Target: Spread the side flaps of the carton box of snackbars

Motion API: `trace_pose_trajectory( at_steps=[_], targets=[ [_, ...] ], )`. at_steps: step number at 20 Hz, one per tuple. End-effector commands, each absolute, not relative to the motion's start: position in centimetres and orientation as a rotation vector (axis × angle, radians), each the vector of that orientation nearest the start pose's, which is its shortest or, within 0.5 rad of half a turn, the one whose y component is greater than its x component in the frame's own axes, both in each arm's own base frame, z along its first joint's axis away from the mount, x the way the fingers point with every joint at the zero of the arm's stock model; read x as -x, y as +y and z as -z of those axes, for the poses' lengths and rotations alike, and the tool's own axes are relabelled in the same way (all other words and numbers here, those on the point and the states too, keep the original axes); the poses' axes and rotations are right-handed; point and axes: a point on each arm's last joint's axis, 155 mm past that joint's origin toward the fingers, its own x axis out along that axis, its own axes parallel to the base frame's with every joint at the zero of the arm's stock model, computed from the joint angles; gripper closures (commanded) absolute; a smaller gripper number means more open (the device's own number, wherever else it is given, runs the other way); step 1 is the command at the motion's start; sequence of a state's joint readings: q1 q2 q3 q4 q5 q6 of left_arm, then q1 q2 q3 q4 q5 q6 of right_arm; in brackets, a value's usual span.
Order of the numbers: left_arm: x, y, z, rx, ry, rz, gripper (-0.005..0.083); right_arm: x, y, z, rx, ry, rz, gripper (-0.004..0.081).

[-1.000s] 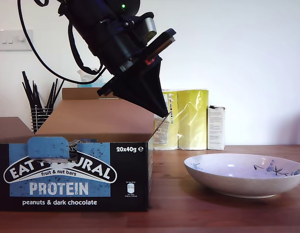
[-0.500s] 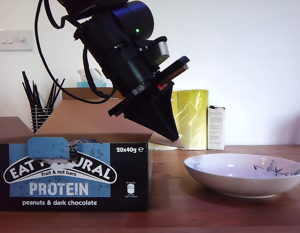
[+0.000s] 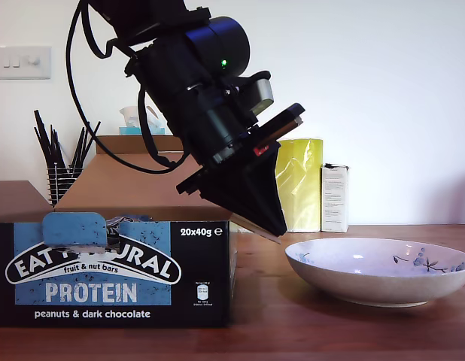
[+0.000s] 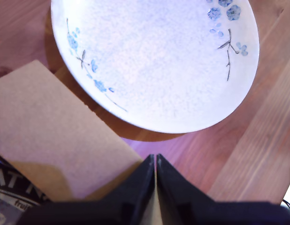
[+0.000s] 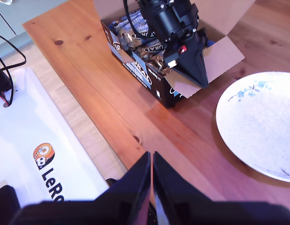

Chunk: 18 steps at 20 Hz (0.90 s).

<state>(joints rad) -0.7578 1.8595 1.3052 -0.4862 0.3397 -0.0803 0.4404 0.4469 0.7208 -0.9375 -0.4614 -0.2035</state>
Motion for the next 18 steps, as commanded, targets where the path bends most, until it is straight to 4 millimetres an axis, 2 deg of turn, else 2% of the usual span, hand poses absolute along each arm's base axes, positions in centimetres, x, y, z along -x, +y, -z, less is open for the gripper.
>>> trace_pose_trajectory(
  at_steps=[1, 3, 5, 8, 10, 12, 15, 18],
  targets=[
    [-28.9, -35.6, -9.8, -0.162, 1.036, 0.96, 0.0793, -13.4, 15.4, -20.8, 0.178, 0.558, -0.939, 0.0783],
    [-29.0, -35.3, -13.8, -0.156, 0.934, 0.968, 0.0793, -14.0, 15.7, -21.5, 0.145, 0.536, -0.927, 0.0783],
    [-29.6, -34.2, -16.8, -0.172, 0.847, 0.925, 0.0793, -15.3, 15.9, -22.8, 0.088, 0.497, -0.886, 0.0783],
    [-30.2, -32.3, -19.3, -0.218, 0.757, 0.859, 0.0793, -18.0, 15.1, -24.4, 0.06, 0.43, -0.766, 0.0783],
    [-30.1, -31.3, -19.8, -0.232, 0.692, 0.838, 0.0793, -19.7, 14.2, -25.6, 0.06, 0.367, -0.679, 0.0783],
    [-29.8, -29.8, -19.6, -0.212, 0.639, 0.825, 0.0793, -20.5, 13.7, -26.5, 0.074, 0.321, -0.64, 0.0783],
    [-29.6, -26.6, -19.3, -0.162, 0.549, 0.782, 0.0793, -20.7, 13.4, -26.7, 0.082, 0.312, -0.622, 0.0783],
    [-28.2, -23.4, -20.1, -0.118, 0.455, 0.753, 0.0793, -20.4, 13.1, -27.2, 0.093, 0.284, -0.617, 0.0783]
  ],
)
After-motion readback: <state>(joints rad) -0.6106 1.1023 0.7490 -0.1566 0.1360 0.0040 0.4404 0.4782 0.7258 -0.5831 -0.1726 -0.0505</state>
